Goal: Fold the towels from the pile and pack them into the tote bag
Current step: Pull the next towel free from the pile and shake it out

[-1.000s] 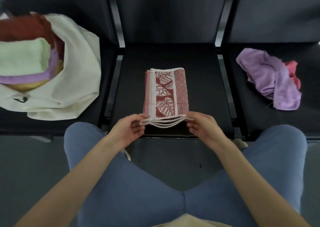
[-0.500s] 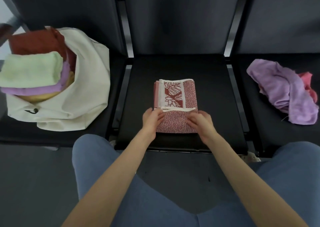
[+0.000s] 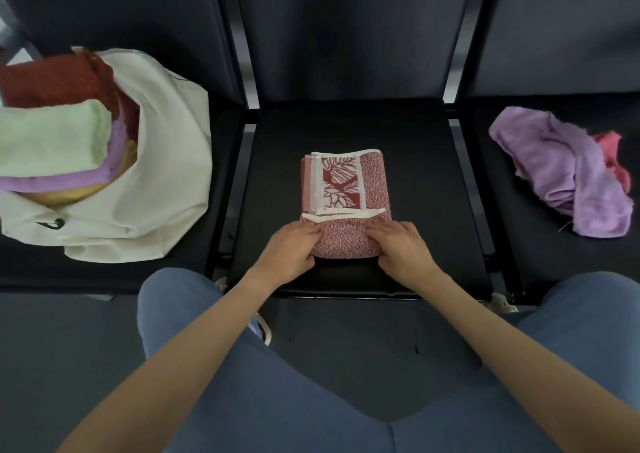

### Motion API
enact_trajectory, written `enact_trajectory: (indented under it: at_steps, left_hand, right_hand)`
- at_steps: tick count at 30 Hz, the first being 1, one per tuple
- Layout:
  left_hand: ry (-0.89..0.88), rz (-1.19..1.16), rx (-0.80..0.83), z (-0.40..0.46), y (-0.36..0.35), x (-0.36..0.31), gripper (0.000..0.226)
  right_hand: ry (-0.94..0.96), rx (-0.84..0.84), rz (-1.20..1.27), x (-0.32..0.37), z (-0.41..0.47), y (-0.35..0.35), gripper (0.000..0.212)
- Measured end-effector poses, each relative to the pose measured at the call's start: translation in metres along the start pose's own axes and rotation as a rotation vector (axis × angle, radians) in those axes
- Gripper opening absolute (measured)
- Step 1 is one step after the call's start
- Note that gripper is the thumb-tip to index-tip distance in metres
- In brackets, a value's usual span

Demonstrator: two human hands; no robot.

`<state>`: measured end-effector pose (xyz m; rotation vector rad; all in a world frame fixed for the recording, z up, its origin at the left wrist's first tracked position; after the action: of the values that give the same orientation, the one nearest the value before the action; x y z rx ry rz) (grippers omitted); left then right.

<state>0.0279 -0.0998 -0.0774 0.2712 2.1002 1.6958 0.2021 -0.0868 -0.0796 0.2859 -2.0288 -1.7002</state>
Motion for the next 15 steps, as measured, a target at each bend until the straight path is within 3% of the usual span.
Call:
enact_trajectory:
  at_steps: [4, 7, 8, 11, 15]
  left_hand:
    - [0.057, -0.172, -0.017, -0.008, 0.014, -0.007, 0.018]
    - [0.097, -0.459, 0.003, -0.023, 0.024, -0.012, 0.004]
    - [0.118, -0.555, -0.003, -0.027, 0.027, -0.011, 0.012]
    - [0.231, -0.824, -0.039, -0.03, 0.028, -0.004, 0.033]
    - [0.482, -1.015, -0.213, -0.021, 0.024, 0.014, 0.008]
  right_hand:
    - [-0.011, -0.009, 0.009, -0.008, -0.008, 0.014, 0.02]
    - [-0.111, 0.083, 0.385, -0.02, -0.02, 0.024, 0.01]
    - [-0.159, 0.103, 0.545, -0.025, -0.023, 0.027, 0.007]
    - [-0.286, 0.037, 0.964, -0.034, -0.023, 0.036, 0.008]
    - [-0.493, -0.014, 1.316, -0.047, -0.021, 0.016, 0.028]
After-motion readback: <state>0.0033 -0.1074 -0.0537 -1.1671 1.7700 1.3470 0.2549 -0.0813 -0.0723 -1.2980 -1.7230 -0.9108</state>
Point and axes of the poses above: each hand's wrist, its own z-axis towards the middle knuckle, its own y-axis out of the back of the hand, x = y × z, the point moved 7 cm from there along z, towards the middle knuckle, and after that the axes turned 2 degrees about x, right-handed, at the moved point
